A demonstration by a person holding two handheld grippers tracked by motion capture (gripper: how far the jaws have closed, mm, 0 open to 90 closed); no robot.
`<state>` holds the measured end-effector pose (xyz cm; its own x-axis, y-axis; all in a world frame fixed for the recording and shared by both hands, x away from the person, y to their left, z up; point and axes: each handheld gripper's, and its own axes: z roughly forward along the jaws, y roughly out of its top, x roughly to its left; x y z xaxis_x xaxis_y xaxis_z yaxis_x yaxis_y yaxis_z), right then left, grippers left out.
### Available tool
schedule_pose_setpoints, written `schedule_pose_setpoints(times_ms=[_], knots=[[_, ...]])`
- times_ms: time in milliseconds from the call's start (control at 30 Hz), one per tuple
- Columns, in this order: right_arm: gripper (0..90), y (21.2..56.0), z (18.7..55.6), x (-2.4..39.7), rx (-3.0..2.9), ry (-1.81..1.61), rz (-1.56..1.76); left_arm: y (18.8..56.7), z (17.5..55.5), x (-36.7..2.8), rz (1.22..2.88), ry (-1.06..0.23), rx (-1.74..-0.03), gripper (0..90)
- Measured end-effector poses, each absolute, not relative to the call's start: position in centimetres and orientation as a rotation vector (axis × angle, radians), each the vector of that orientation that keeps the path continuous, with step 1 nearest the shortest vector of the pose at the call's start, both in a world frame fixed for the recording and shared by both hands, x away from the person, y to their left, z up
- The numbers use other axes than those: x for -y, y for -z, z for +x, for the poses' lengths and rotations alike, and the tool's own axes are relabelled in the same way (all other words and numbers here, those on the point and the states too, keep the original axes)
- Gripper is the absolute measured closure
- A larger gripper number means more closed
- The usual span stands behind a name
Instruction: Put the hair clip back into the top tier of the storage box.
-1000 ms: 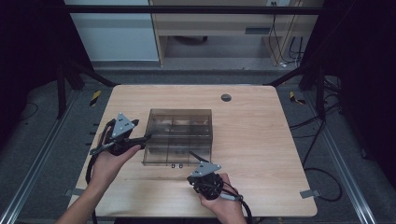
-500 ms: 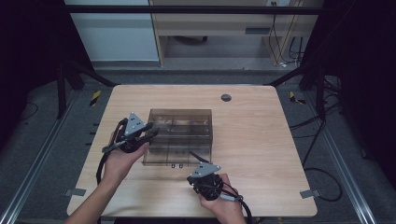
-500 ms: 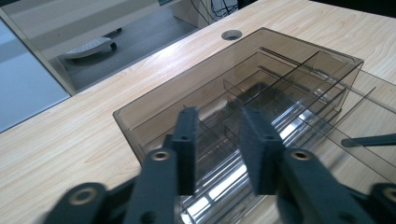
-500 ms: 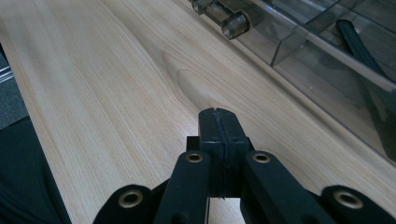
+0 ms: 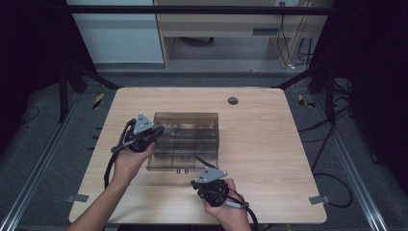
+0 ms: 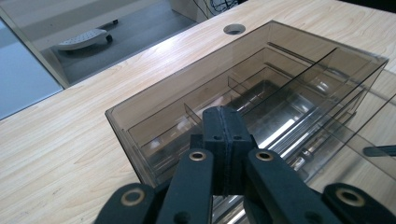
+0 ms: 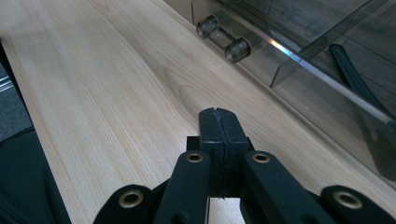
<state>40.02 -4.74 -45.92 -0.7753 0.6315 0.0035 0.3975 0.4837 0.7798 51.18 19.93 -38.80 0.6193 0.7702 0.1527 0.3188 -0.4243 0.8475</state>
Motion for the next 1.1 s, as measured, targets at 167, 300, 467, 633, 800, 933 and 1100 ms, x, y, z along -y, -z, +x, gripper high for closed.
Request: schedule_pose_setpoints(times_ms=[167, 300, 467, 633, 800, 933, 1100], knots=[[90.0, 45.6, 40.1, 5.0, -2.433, -1.186, 0.88, 39.1, 51.4, -19.8, 2.012, -0.684, -0.864, 89.5], [90.0, 45.5, 40.1, 5.0, -2.431, -1.186, 0.88, 39.2, 51.5, -19.9, 2.006, -0.686, -0.868, 89.4], [90.0, 45.5, 40.1, 4.8, -2.435, -1.178, 0.871, 39.4, 51.5, -20.0, 2.002, -0.687, -0.88, 89.4], [90.0, 45.3, 40.0, 4.5, -2.423, -1.18, 0.874, 39.7, 51.7, -20.0, 2.015, -0.687, -0.882, 89.4], [90.0, 45.2, 40.2, 4.4, -2.423, -1.176, 0.87, 39.8, 51.9, -20.0, 2.022, -0.685, -0.886, 89.4], [90.0, 45.1, 40.3, 4.4, -2.421, -1.172, 0.869, 39.9, 52.0, -19.9, 2.019, -0.682, -0.893, 89.4], [90.0, 44.7, 40.4, 4.5, -2.412, -1.167, 0.861, 40.0, 52.0, -19.9, 2.029, -0.682, -0.898, 89.4]])
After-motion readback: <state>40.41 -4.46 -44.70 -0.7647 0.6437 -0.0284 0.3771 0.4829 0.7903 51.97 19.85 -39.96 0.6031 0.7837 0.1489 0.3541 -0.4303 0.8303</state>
